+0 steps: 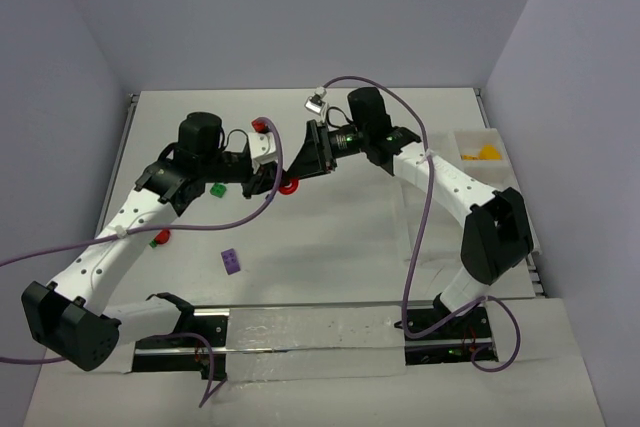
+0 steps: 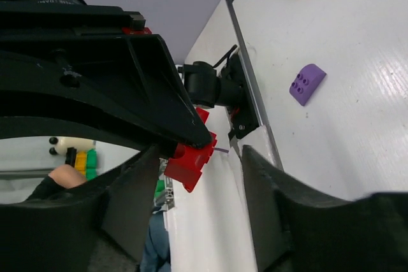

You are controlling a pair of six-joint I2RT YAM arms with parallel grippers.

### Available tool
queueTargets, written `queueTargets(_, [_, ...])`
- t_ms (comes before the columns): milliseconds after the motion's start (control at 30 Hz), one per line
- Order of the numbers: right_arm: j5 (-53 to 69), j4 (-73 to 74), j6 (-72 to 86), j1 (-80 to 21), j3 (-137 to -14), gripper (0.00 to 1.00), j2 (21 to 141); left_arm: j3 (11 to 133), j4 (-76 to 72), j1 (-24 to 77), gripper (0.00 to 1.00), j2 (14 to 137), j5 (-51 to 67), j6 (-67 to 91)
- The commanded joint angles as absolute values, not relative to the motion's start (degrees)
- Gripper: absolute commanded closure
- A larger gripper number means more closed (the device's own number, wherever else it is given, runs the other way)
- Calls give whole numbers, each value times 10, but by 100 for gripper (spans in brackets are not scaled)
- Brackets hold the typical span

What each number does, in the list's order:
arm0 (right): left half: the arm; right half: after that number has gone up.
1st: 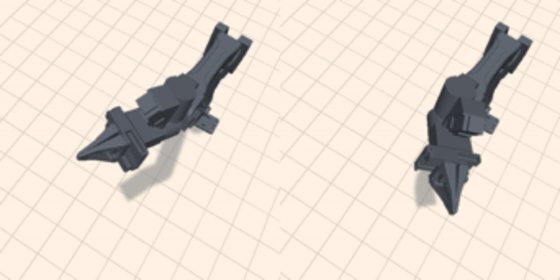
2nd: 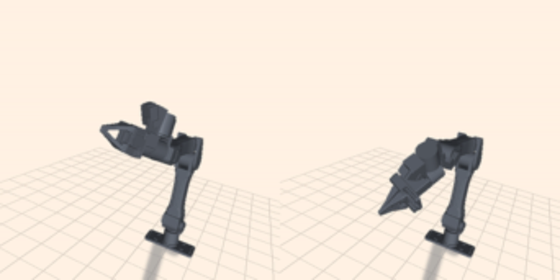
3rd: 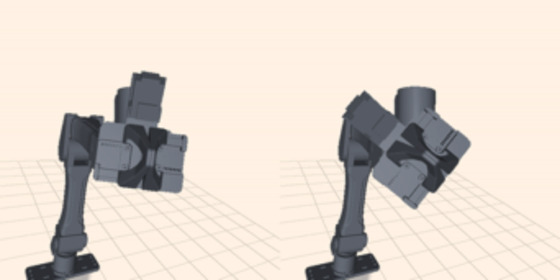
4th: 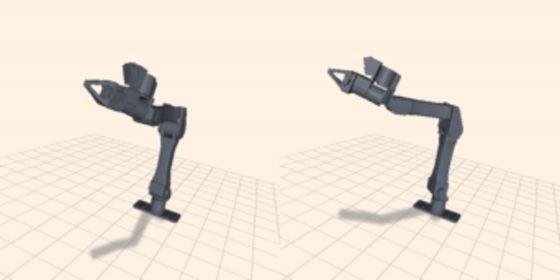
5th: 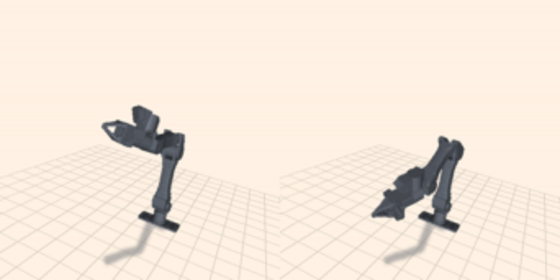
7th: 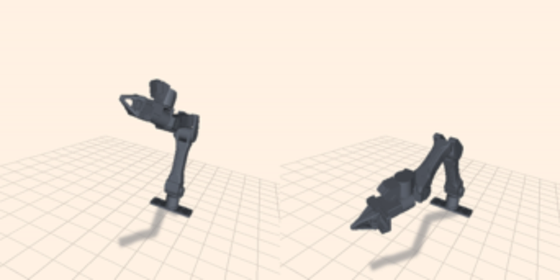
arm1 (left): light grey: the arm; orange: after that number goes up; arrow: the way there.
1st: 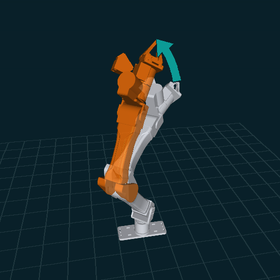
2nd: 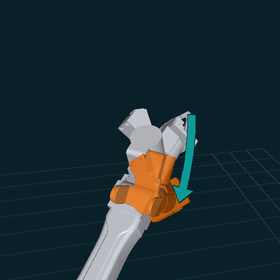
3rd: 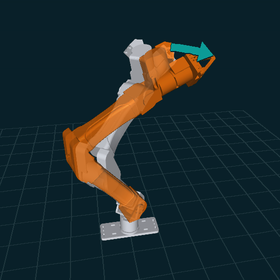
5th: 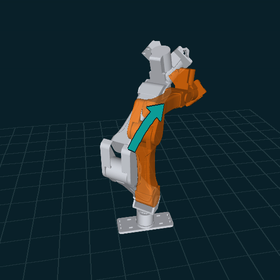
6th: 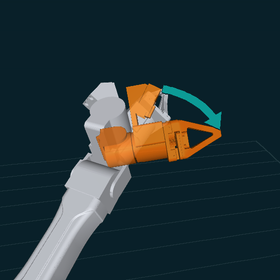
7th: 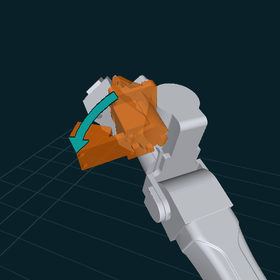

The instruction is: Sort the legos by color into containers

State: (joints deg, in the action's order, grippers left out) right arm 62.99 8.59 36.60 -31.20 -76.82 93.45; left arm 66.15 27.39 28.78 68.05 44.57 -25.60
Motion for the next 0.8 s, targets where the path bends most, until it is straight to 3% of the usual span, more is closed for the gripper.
queueTargets(0, [648, 86, 353, -318, -788, 55, 937, 686, 251, 292, 100, 681, 440, -249])
queueTargets(100, [656, 81, 356, -318, -786, 72, 937, 686, 251, 293, 99, 681, 439, -250])
queueTargets(133, [657, 78, 358, -319, -785, 72, 935, 685, 251, 293, 98, 681, 437, -250])
queueTargets(200, [659, 80, 354, -318, -785, 84, 932, 682, 251, 293, 75, 680, 423, -248])
queueTargets(267, [658, 90, 345, -316, -786, 90, 928, 679, 252, 293, 39, 678, 405, -239])
queueTargets(300, [654, 98, 338, -310, -785, 93, 923, 678, 255, 293, 14, 675, 393, -234])
queueTargets(333, [650, 111, 330, -305, -784, 95, 915, 678, 259, 293, 2, 671, 385, -231])
queueTargets(567, [590, 248, 190, -194, -744, 100, 842, 650, 255, 278, 1, 601, 338, -192])
queueTargets(767, [417, 477, -36, -15, -720, 100, 750, 627, 275, 258, 1, 574, 269, -151])
